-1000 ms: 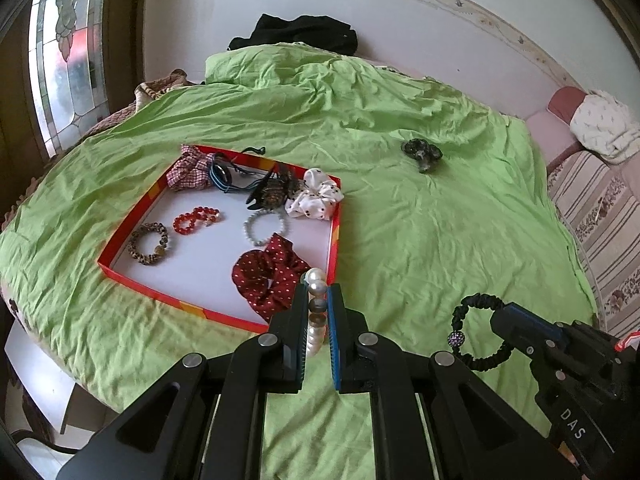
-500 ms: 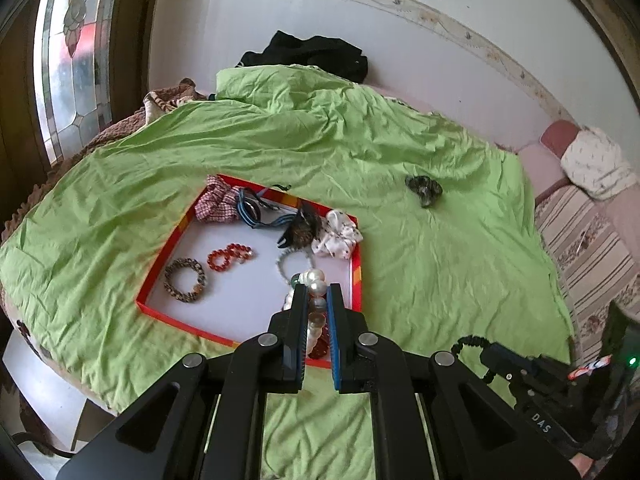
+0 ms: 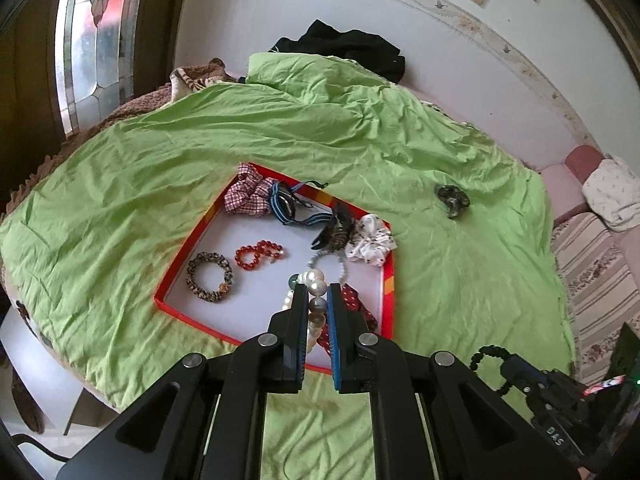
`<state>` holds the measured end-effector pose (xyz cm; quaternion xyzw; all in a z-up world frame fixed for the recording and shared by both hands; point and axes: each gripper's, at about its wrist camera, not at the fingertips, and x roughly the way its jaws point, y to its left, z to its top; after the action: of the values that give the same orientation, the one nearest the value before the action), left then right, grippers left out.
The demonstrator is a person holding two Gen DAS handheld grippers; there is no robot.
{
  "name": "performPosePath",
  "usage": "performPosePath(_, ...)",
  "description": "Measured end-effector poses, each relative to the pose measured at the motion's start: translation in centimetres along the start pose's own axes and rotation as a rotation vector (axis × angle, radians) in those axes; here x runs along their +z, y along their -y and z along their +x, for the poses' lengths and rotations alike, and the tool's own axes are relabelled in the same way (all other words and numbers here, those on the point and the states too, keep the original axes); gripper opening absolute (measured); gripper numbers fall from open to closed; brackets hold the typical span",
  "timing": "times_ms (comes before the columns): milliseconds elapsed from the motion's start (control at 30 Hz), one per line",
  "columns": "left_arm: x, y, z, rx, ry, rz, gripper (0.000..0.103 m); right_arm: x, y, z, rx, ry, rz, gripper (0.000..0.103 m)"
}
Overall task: Organize jewelry
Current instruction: 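Lower both bracelets into the red tray and open both tools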
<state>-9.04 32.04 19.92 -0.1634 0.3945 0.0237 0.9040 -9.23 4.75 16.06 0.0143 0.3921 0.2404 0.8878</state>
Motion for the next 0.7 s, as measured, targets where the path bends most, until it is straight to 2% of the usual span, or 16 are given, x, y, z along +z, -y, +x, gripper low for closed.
performPosePath(300,0.5,0.7,1.0,0.026,0.102,0.034,0.009,2.4,-1.6,1.6,0.004,0.012,-0.019,0.009)
performPosePath(433,1.1,0.3,1.7,0.007,0.149,0.052,0.009,3.6,-2.4,2.6,0.014,0.012,-0.007,0.009)
performPosePath(567,1.4,-1.1,2.7,-0.022,0.16,0.054,0.009,4.9,-3.7,4.0,0.025,0.007,-0.019,0.009)
performPosePath(700,1.2,-3.3,3.8,-0.061,0.144,0.008,0.009,5.7,-5.3,6.1,0.043,-0.012,-0.04,0.009)
